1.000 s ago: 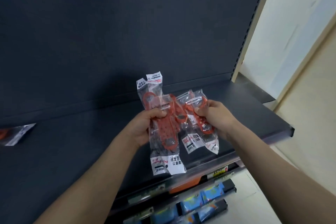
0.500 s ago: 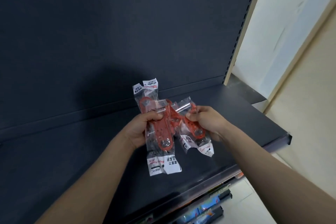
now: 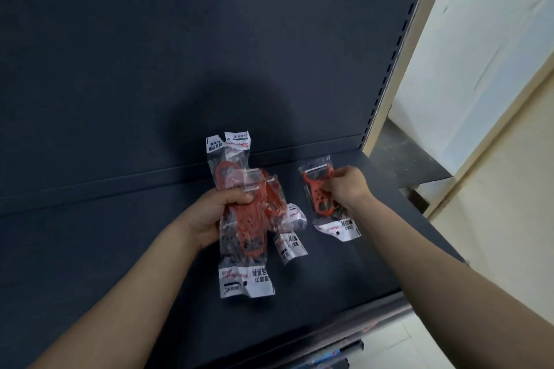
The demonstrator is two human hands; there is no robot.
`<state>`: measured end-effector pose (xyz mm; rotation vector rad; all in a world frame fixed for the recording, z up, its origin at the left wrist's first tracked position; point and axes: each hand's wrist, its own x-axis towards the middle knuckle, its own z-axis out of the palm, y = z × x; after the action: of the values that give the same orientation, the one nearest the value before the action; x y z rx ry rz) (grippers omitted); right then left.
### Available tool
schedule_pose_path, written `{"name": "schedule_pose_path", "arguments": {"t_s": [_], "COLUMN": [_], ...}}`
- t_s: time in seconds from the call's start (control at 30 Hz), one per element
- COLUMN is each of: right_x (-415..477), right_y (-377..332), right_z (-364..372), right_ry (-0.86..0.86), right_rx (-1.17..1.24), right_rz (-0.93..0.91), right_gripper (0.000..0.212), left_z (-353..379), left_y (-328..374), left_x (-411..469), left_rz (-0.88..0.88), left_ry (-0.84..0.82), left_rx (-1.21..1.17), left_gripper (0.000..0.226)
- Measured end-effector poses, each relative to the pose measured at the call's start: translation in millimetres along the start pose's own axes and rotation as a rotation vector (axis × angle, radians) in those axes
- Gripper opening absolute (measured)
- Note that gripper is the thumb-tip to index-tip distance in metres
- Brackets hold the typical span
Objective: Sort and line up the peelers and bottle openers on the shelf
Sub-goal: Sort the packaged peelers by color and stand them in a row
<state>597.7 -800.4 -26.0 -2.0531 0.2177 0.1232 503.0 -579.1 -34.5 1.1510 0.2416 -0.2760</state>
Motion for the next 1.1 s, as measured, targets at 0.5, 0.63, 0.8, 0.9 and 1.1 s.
{"name": "schedule_pose_path", "arguments": {"t_s": [0.5, 0.63, 0.8, 0.9, 1.1], "right_x": [65.3, 60.8, 37.1, 25.3, 19.1], "right_y": [16.9, 14.7, -2.7, -9.2, -10.7], "right_z": [-8.9, -9.2, -11.0, -5.6, 2.5], "right_ry": [-0.013, 0.099, -0.191, -0.412, -0.404], "right_rx": [-0.336, -0.515, -0.113, -0.107, -0.214], "right_rz": [-0.100, -0.216, -0.417, -0.397, -0.309], "right_gripper": [0.019, 0.035, 0.012, 0.011, 0.012], "left_z": [33.2, 39.2, 43.0, 43.5, 34.8], "left_y": [-12.4, -11.9, -5.7, -3.7, -1.8], "left_x": [27.7, 31.1, 33.5, 35.7, 33.9], "left_rz": [0.025, 0.029, 0.030, 0.028, -0.004], "left_ry": [0.120, 0.122, 0.111, 0.100, 0.025], "left_rx": [0.033, 0.053, 0.057, 0.038, 0.022], "left_gripper": [0.029, 0.032, 0.035, 0.033, 0.032]}}
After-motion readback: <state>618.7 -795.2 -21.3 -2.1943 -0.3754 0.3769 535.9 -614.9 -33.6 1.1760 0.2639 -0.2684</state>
